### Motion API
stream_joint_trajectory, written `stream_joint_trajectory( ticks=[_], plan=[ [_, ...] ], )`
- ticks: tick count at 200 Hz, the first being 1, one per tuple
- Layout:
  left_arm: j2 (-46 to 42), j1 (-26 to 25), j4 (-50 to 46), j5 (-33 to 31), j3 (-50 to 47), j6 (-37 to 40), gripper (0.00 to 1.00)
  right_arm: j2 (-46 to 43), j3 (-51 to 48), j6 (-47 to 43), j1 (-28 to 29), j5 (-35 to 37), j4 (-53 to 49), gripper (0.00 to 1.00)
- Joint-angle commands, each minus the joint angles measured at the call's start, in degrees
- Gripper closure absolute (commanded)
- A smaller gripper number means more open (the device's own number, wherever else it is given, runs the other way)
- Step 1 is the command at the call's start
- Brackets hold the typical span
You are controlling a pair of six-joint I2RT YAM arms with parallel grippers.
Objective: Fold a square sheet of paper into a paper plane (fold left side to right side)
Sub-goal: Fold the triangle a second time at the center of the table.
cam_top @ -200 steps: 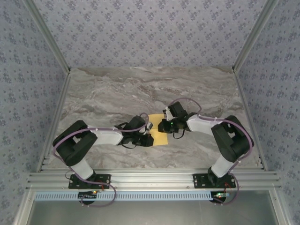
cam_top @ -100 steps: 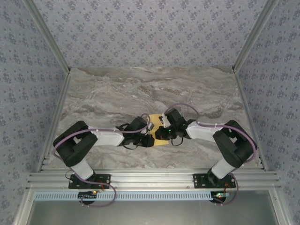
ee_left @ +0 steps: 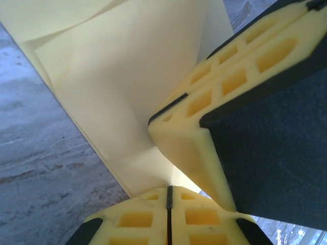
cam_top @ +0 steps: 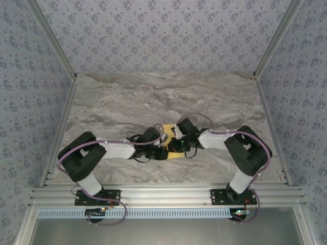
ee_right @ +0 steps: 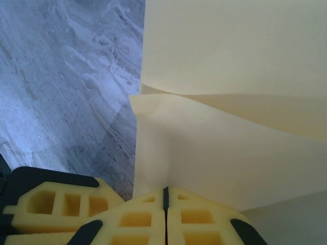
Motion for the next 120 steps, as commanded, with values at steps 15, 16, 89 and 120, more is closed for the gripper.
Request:
stream_joint_trajectory(
  ticks=[15,16,89,120],
  plan=[
    [2.27,-0.59,-5.91,-4.13,-1.43,0.08,0.93,2.06,1.04,-2.94,-1.03,2.88,-5.41,0.95],
    [2.27,-0.59,-5.96,-4.18,-1.44,0.03,0.93,2.11,0.98,-3.02,-1.10,2.82,-5.50,0.95],
    [3.06,-0.59,-4.79,-4.31,-3.37,-0.84,0.94,1.82,1.02,-8.08,-6.73,1.09,-4.96,0.95],
    [3.50,-0.59,-4.42,-4.31,-3.71,-0.97,0.94,2.11,1.34,-9.69,-9.32,-0.21,-4.10,0.94]
  ],
)
